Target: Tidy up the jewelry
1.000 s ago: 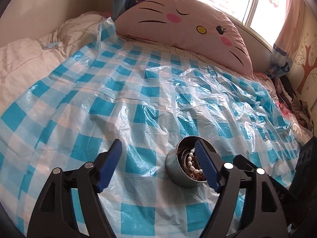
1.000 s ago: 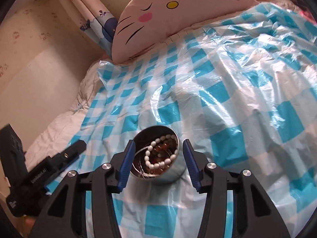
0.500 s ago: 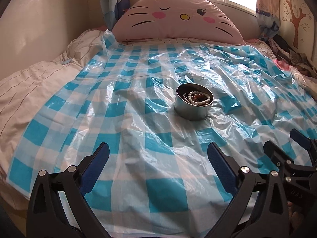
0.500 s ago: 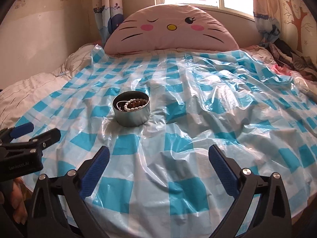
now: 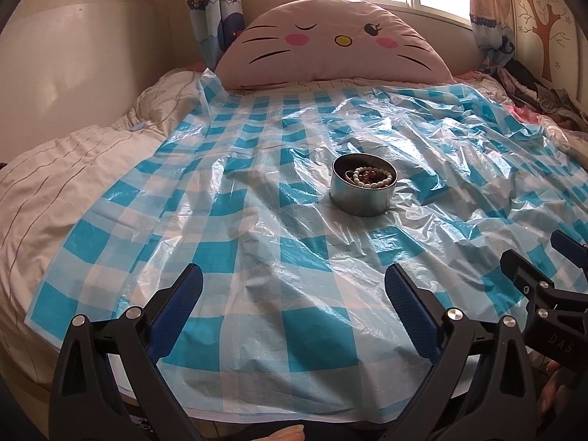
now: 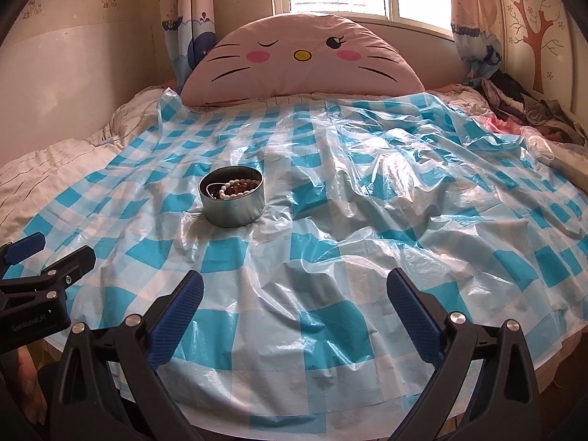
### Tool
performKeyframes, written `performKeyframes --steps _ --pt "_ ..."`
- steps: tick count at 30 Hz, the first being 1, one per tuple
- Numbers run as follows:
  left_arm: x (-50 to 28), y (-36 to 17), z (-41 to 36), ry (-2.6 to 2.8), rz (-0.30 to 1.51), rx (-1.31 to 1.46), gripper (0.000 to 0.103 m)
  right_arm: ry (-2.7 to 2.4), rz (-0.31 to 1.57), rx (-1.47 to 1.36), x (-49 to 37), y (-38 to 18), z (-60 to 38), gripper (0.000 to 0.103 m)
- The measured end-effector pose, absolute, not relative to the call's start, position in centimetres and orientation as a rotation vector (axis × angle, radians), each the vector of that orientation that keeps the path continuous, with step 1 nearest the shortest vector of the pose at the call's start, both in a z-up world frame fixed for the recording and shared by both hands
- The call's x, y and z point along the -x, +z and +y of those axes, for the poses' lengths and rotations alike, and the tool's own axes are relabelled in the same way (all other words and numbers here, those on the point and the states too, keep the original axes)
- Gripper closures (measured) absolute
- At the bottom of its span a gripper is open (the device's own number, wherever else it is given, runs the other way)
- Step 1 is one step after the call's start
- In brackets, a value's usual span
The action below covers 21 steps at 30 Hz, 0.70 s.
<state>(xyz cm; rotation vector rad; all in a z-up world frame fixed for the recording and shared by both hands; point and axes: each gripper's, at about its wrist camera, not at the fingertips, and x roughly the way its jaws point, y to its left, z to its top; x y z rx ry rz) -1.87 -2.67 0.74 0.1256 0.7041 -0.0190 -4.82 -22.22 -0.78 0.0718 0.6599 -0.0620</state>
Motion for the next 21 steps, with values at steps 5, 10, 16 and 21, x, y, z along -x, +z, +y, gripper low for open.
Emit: performKeyframes --steps 5,10,16,21 --pt "1.9 0.7 -2.9 -0.026 0.705 -0.126 0.008 -0.076 0.639 -0.029 5.1 -0.5 -21.5 0.007" --pt "1.9 0.6 -3.0 -0.027 0.707 -0.124 0.008 -0.081 0.613 -0.016 5.4 -0.2 -21.3 0.007" --pt "1.8 0.3 -3.5 -0.035 0.711 -0.118 0.008 -0.083 0.592 -0.071 5.8 -0.1 -22.3 0.007" --pt "1.9 0.3 -3.7 -0.045 0.710 -0.118 0.008 -0.084 0.593 -0.080 5.8 0.0 -22.5 0.007"
